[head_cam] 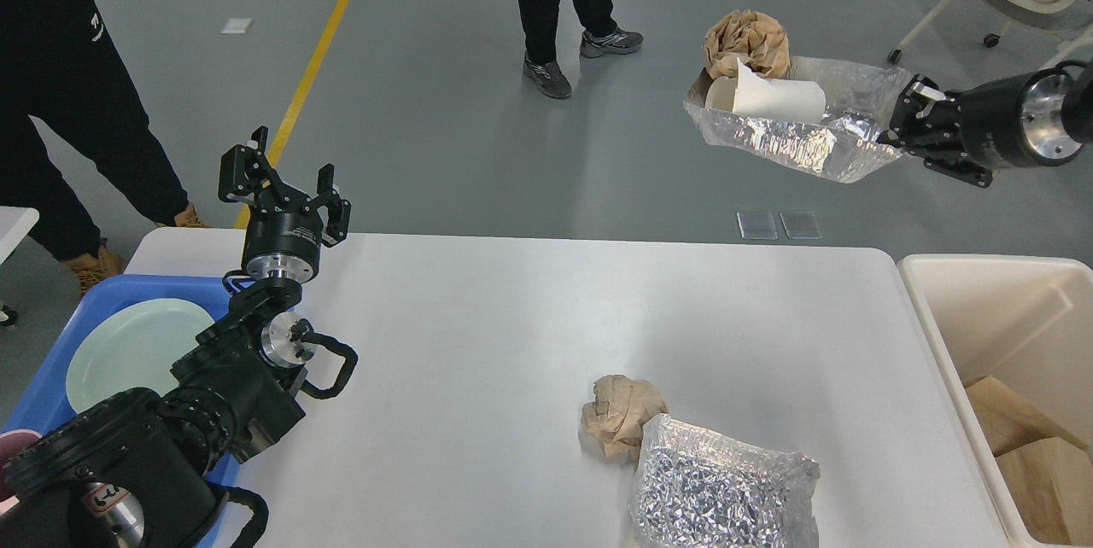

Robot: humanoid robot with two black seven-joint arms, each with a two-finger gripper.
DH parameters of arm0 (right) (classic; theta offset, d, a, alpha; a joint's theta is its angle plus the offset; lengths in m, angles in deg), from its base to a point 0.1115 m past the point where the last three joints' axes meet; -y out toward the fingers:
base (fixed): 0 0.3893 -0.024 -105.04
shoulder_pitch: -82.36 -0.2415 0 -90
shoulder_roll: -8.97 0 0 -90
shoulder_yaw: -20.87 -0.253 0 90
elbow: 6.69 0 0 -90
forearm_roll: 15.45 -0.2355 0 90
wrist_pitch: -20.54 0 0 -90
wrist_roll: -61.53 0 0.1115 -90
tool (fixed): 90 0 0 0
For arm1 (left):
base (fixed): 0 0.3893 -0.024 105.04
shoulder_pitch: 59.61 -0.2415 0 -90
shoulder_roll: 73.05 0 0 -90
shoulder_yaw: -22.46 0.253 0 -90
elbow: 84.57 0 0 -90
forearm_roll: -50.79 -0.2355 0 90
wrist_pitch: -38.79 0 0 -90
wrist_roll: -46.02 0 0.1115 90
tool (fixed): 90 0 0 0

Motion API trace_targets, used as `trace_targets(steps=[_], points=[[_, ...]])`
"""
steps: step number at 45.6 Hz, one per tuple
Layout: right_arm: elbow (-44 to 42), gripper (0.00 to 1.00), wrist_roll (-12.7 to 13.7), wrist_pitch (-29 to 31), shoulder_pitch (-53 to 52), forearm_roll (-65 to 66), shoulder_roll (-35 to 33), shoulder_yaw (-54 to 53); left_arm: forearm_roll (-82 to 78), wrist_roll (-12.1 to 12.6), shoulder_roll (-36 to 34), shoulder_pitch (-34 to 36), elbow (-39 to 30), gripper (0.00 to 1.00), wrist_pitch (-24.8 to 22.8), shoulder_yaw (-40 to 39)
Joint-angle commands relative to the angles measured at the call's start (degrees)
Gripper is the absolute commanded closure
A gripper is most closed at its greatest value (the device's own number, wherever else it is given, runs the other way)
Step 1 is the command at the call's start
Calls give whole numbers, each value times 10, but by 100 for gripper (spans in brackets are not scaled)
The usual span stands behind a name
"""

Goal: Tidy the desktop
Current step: 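Lift the clear plastic bag with its contents over the bin, then open the right gripper to drop the plastic bag into the bin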

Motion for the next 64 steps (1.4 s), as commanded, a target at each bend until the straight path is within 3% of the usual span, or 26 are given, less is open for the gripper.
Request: trace_targets(steps=[1,10,20,32,42,43,44,48,49,64], points=[[-5,100,0,4,-7,0,-11,1,0,0,0,0,0,4,0,0],[-52,100,5,-5,50,0,-39,11,0,0,0,1,0,4,0,0],[-173,100,6,-36,238,-12,-68,11,0,0,0,1,0,4,0,0],[-258,100,5,-147,440,-38,-86,-22,0,0,0,0,0,4,0,0],[-344,100,5,-156,583,-62,-61,-93,0,0,0,1,1,4,0,0],[-353,94,5,-156,594,-63,-53,-95,0,0,0,0,1,4,0,0],[-363,80,5,-156,604,-63,-46,-99,0,0,0,0,0,4,0,0],[-399,10,5,-159,629,-63,-25,-100,0,0,0,1,0,4,0,0],[-407,0,5,-159,631,-63,-20,-100,0,0,0,0,0,4,0,0],[-411,0,5,-155,631,-62,28,-93,0,0,0,0,1,4,0,0]])
